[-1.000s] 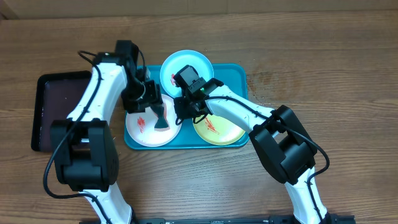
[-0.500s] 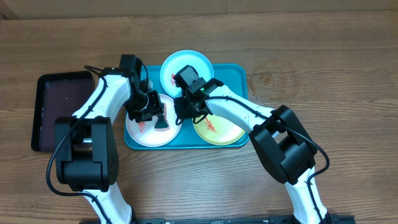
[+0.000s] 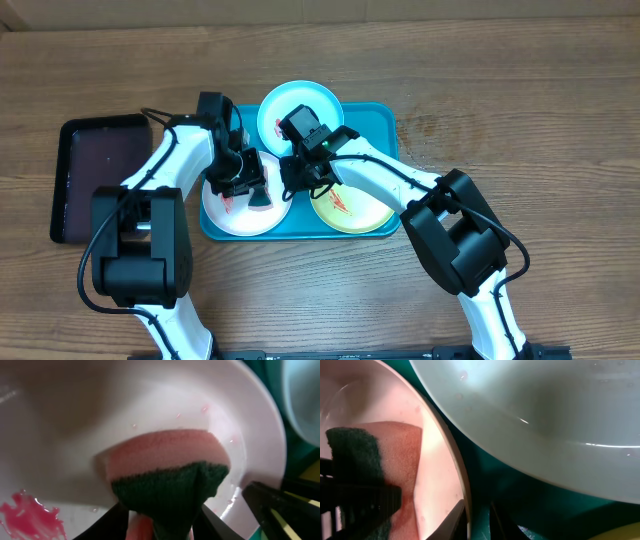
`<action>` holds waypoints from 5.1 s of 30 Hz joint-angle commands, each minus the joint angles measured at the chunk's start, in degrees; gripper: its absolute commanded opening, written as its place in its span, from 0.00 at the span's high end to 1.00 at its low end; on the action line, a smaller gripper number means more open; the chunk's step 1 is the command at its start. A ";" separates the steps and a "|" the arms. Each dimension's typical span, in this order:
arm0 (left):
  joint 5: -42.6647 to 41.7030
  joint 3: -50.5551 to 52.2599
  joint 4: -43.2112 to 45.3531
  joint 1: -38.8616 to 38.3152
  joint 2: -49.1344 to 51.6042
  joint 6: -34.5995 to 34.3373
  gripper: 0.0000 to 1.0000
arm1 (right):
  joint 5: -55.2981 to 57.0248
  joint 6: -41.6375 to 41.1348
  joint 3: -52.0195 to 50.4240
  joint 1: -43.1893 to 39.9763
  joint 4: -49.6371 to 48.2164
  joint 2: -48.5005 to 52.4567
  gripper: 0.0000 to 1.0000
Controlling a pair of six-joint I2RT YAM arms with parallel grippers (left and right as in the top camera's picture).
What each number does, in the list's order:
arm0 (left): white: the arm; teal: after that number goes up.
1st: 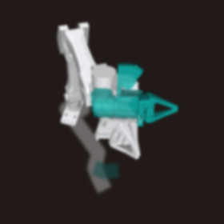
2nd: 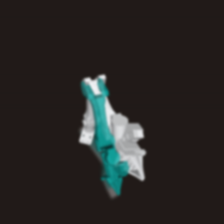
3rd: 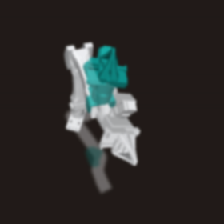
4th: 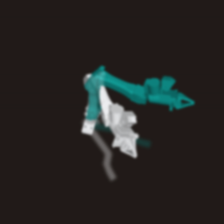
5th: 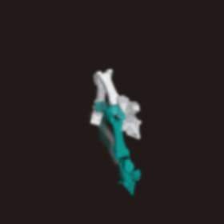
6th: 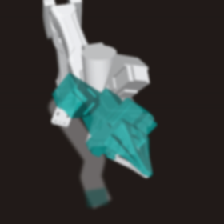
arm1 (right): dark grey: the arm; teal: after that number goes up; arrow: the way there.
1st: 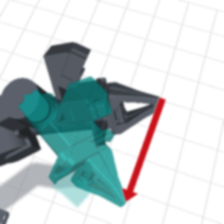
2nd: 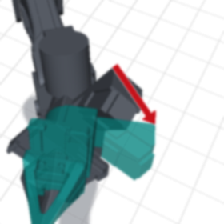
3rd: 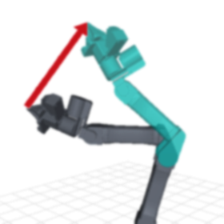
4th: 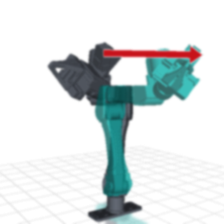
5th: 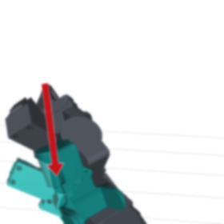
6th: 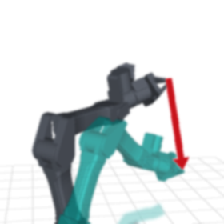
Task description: Clean dirty plates on tray and stack at the side
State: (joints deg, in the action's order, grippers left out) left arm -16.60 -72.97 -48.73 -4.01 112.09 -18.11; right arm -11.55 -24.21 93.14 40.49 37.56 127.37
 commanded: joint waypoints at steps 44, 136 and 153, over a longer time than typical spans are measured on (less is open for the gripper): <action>-16.09 0.81 3.04 1.29 0.09 8.28 0.96 | 2.56 0.15 -1.16 0.11 0.59 0.70 0.84; 3.32 0.87 -1.86 -8.39 0.09 -3.85 0.96 | 2.56 0.17 -1.16 0.11 1.05 0.70 0.96; 35.80 5.40 -2.75 -5.27 0.09 -7.85 0.96 | 2.58 0.17 -1.16 0.11 1.73 0.70 0.96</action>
State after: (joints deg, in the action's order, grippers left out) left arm 8.58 -70.78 -52.27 -12.27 110.72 -24.29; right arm -10.70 -24.43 93.14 40.77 38.35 127.35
